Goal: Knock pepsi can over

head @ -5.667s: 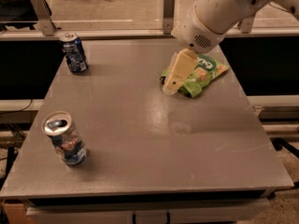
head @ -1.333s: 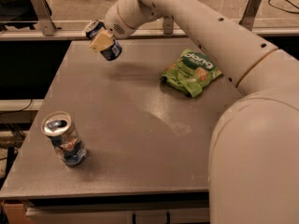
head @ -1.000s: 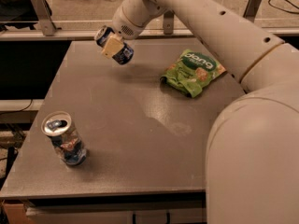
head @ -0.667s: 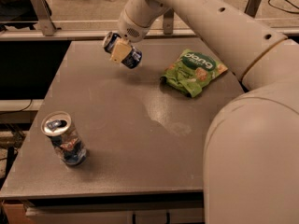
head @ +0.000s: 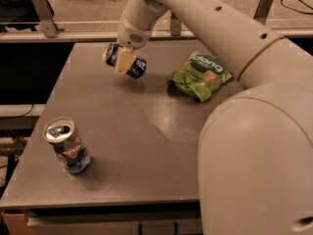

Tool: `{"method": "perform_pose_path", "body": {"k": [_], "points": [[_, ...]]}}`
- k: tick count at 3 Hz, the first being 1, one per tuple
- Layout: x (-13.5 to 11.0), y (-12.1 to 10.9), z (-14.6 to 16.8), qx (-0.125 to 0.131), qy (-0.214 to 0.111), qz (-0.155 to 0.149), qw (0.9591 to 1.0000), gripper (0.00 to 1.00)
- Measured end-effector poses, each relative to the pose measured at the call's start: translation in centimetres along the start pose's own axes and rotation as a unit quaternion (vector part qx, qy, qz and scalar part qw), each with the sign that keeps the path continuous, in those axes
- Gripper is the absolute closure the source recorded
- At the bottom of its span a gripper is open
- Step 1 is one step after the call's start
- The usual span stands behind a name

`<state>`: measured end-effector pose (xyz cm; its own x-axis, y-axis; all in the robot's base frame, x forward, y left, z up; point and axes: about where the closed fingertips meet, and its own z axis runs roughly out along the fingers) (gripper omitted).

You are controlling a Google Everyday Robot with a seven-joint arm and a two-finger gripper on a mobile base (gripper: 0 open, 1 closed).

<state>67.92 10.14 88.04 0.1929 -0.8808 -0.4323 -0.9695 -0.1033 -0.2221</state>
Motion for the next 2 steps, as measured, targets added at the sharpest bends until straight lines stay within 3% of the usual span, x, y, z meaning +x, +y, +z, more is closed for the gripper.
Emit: {"method": "perform_pose_path", "body": {"k": [2], "points": [[-0.8, 2.3, 0.9, -0.04, -0.007, -0.041, 0.9983, 0.14]]}}
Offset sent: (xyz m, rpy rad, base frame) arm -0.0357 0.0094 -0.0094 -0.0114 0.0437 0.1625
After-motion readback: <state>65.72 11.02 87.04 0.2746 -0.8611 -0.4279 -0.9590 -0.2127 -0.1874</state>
